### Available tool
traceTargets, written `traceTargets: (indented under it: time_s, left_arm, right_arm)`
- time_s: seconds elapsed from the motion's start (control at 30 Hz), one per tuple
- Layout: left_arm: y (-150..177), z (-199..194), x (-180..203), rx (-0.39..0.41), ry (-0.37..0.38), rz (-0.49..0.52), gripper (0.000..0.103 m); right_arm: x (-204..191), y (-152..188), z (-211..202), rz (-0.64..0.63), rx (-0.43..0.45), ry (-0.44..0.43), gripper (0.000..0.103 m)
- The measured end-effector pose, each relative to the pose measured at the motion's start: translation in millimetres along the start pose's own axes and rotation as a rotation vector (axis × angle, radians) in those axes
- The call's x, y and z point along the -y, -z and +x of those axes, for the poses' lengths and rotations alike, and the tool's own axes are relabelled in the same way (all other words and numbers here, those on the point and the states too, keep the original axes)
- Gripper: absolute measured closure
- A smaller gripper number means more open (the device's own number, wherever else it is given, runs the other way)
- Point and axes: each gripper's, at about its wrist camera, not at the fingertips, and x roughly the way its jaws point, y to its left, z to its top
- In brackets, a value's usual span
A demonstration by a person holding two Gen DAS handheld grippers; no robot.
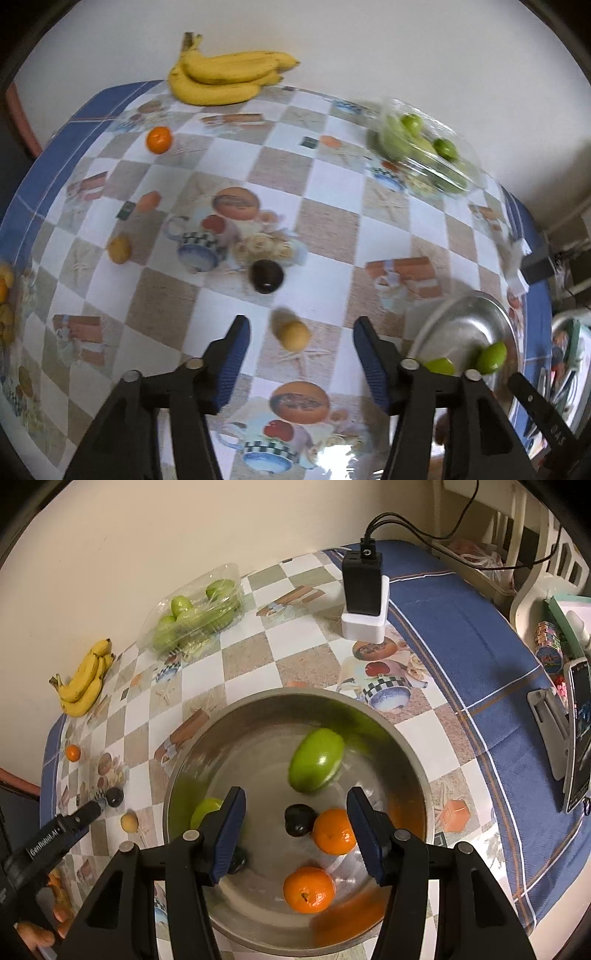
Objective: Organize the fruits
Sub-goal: 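Withdraw both open grippers from the bowl back over the table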
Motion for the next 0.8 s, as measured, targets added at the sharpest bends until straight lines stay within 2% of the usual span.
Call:
traceTargets:
  time_s: [0.17,0.23,0.27,0.33,0.47,0.73,0.77,0.8]
  left_arm:
    - [1,6,-7,-0.010,-0.057,-0.003,0.018]
    - [2,9,-9,-0.018,-0.064,-0.012,0.009]
    - [2,10,-10,-0.019,-0.068,-0.013,0.007]
    - [2,11,-10,-0.018,-0.084,-0.012,0.002]
    - [2,11,-11,-0.006,-0.110,0.000,0.000]
    - [2,9,-7,0.027,-0.144,0.044,0.000]
    - [1,8,-6,0.034,-0.143,0.048,0.000]
    - [1,7,-6,0.041,-0.143,0.052,0.000]
  right_arm:
    - [-6,3,9,-0.029,-0.034,0.024,0.044]
    - [-8,4,13,-0.041,-0.048,0.034,0.036]
    - [-10,5,15,-0.046,-0.054,0.044,0.028]
    - [-11,7,18,-0.056,-0.059,0.058,0.027]
    - [-10,8,21,-0.051,-0.070,0.064,0.022]
    - [-11,7,22,-0.061,-0.057,0.076,0.020]
    - [-11,7,21,-0.064,-0.053,0.073,0.018]
    - [-11,7,21,-0.063,-0.048,0.069,0.009]
